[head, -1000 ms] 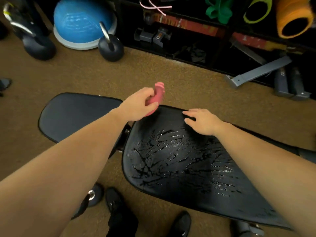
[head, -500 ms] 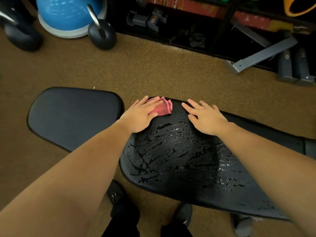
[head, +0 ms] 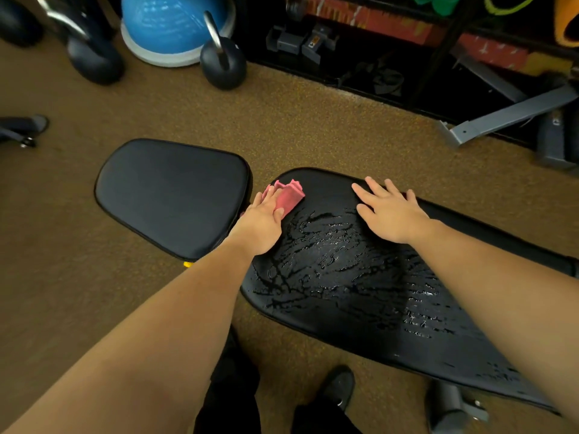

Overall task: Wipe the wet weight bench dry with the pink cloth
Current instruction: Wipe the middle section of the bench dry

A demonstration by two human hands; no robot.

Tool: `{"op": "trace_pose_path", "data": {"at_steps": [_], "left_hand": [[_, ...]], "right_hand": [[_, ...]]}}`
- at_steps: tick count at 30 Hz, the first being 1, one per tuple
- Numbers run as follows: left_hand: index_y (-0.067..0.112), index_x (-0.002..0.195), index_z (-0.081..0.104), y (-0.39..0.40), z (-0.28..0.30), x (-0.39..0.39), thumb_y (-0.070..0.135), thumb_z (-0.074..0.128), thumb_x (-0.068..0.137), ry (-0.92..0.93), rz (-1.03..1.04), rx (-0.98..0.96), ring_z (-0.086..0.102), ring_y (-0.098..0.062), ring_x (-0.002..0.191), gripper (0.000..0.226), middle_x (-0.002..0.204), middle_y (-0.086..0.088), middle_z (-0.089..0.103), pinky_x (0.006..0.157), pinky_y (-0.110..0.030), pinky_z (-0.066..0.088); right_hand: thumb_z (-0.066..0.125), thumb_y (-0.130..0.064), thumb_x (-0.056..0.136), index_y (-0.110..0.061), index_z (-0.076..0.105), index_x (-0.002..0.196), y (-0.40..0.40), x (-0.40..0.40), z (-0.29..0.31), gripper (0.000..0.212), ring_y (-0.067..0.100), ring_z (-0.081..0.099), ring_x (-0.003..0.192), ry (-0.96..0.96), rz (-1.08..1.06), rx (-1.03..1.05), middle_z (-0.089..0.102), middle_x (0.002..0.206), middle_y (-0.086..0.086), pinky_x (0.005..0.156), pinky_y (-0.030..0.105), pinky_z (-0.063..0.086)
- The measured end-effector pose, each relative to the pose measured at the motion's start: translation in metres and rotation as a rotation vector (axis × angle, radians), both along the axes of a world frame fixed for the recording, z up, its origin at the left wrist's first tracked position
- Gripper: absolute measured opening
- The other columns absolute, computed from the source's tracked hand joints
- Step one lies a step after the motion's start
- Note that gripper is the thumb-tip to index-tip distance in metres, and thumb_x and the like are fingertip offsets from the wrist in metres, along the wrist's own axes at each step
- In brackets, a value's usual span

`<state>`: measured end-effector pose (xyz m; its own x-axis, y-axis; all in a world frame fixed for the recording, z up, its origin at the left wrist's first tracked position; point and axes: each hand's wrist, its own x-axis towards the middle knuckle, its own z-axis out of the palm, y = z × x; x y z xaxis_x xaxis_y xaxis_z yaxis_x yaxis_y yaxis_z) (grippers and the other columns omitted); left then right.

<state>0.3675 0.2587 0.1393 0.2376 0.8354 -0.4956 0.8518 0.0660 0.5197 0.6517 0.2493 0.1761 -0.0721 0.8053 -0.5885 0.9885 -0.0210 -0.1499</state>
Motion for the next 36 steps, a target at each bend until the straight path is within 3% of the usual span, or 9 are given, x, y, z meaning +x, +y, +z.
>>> {"op": "trace_pose_path", "data": {"at_steps": [12,14,16,19,22,25,27,31,36], "left_hand": [[0.015,0.161,0.004,-0.050,0.016,-0.014,0.025,0.025,0.110,0.015,0.181,-0.081,0.008,-0.026,0.154,0.056,0.168,-0.005,0.008,0.121,-0.040,0.016],[0.011,0.154,0.027,-0.051,0.026,-0.017,0.029,0.026,0.109,0.096,0.207,-0.055,0.043,-0.037,0.135,0.049,0.154,-0.017,0.040,0.108,-0.046,0.038],[0.011,0.119,0.050,-0.048,0.037,-0.020,0.032,0.028,0.108,0.145,0.273,0.066,0.056,-0.035,0.097,0.033,0.121,-0.019,0.062,0.083,-0.043,0.044],[0.011,0.098,0.054,-0.038,0.058,-0.015,0.034,0.031,0.107,-0.091,0.510,0.179,0.060,-0.035,0.094,0.033,0.098,-0.010,0.063,0.077,-0.043,0.045],[0.019,0.118,0.064,-0.018,0.081,0.011,0.034,0.039,0.106,-0.608,0.734,-0.017,0.068,-0.024,0.102,0.031,0.107,-0.004,0.071,0.095,-0.043,0.052],[0.019,0.137,0.057,0.008,0.099,0.046,0.033,0.044,0.106,-0.904,0.616,-0.183,0.066,-0.019,0.112,0.037,0.125,-0.004,0.069,0.099,-0.038,0.052],[0.022,0.136,0.057,0.026,0.104,0.063,0.038,0.044,0.104,-0.804,0.457,-0.105,0.061,-0.016,0.117,0.038,0.137,-0.003,0.059,0.097,-0.031,0.051],[0.024,0.130,0.057,0.053,0.086,0.057,0.032,0.048,0.105,-0.527,0.407,0.026,0.052,-0.011,0.112,0.028,0.131,0.005,0.055,0.089,-0.023,0.038],[0.022,0.152,0.038,0.066,0.041,0.018,0.010,0.050,0.102,0.007,-0.041,0.019,0.041,-0.027,0.138,0.052,0.160,-0.005,0.025,0.110,-0.031,0.032]], "right_hand": [[0.032,-0.031,0.109,-0.027,0.052,0.144,-0.027,-0.039,0.010,0.040,0.015,0.028,0.149,0.352,0.091,0.247,0.045,0.155,-0.006,0.124,0.040,0.017],[0.035,-0.028,0.109,-0.025,0.059,0.138,-0.030,-0.043,0.014,0.038,0.013,0.039,0.141,0.460,0.027,0.290,0.055,0.144,-0.008,0.117,0.031,0.027],[0.038,-0.029,0.108,-0.028,0.064,0.130,-0.032,-0.049,0.018,0.034,0.008,0.047,0.131,0.576,-0.127,0.295,0.061,0.136,-0.011,0.110,0.025,0.033],[0.047,-0.031,0.105,-0.038,0.068,0.115,-0.028,-0.061,0.027,0.024,0.006,0.061,0.115,0.849,-0.435,0.236,0.067,0.122,-0.013,0.107,0.036,0.047],[0.054,-0.041,0.102,-0.047,0.058,0.130,-0.018,-0.075,0.041,0.028,0.004,0.059,0.119,1.117,-0.512,0.117,0.061,0.132,-0.014,0.106,0.040,0.050],[0.060,-0.037,0.100,-0.043,0.051,0.130,-0.002,-0.084,0.058,0.032,0.009,0.066,0.114,1.329,-0.553,0.089,0.065,0.129,-0.009,0.099,0.041,0.055],[0.063,-0.033,0.099,-0.036,0.059,0.118,0.009,-0.078,0.067,0.019,0.016,0.072,0.103,1.253,-0.595,0.243,0.072,0.114,-0.004,0.090,0.045,0.059],[0.063,-0.030,0.097,-0.035,0.065,0.110,0.024,-0.031,0.072,0.014,-0.001,0.064,0.089,0.884,-0.555,0.537,0.068,0.100,-0.017,0.069,0.012,0.048],[0.052,-0.036,0.101,-0.027,0.055,0.126,0.026,0.047,0.034,0.027,0.024,0.051,0.109,0.193,-0.231,0.489,0.051,0.108,0.001,0.095,0.045,0.041]]}}
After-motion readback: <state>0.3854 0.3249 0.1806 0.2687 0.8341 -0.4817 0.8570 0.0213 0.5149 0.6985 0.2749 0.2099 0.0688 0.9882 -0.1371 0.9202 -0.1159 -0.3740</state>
